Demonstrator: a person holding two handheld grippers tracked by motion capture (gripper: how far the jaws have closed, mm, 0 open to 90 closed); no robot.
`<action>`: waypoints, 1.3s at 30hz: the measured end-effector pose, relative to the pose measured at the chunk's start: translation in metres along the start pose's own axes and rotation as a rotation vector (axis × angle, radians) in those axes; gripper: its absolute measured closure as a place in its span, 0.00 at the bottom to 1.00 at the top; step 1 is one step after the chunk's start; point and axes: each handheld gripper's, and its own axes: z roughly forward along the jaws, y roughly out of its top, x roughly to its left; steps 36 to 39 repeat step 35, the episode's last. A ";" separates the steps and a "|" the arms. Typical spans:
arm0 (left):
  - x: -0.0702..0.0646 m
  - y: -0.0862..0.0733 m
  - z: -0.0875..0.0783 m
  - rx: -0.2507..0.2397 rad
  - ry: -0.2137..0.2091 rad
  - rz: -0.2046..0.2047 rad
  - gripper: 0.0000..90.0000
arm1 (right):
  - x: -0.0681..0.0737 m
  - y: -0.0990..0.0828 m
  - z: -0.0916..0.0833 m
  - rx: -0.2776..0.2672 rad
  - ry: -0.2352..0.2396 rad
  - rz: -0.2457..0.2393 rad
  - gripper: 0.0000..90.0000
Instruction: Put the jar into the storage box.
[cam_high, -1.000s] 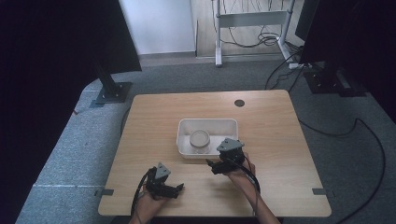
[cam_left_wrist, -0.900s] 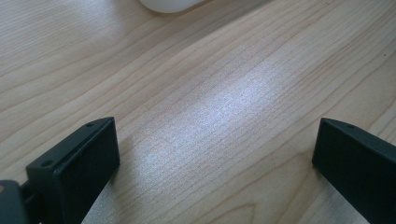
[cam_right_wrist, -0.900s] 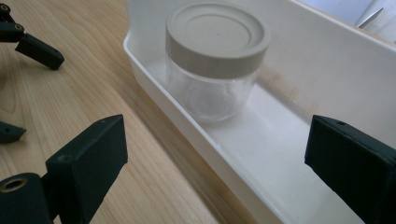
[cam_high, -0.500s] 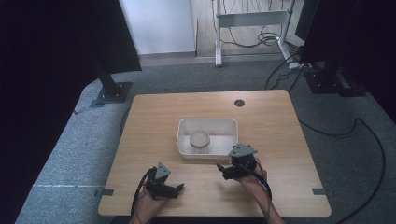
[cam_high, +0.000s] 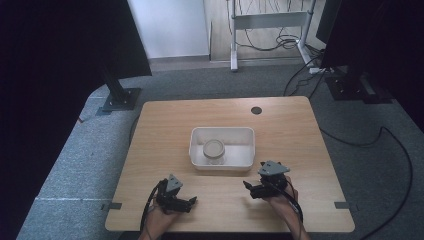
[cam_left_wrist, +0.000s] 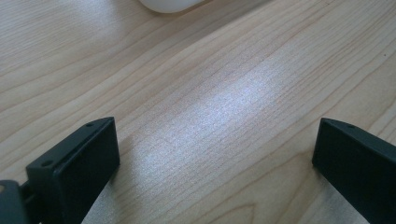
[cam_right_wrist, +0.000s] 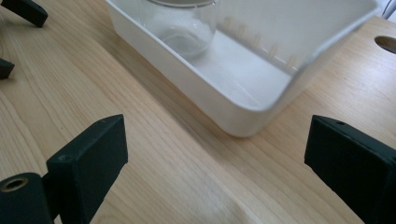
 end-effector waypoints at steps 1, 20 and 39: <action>0.000 0.000 0.000 0.000 0.000 0.000 0.01 | -0.001 -0.002 -0.002 -0.002 -0.004 0.004 0.06; 0.000 0.000 0.000 0.000 0.000 0.000 0.01 | -0.016 -0.049 -0.029 0.039 -0.076 0.059 0.06; 0.000 0.000 0.000 0.000 0.000 0.000 0.01 | -0.019 -0.075 -0.043 0.091 -0.115 0.102 0.06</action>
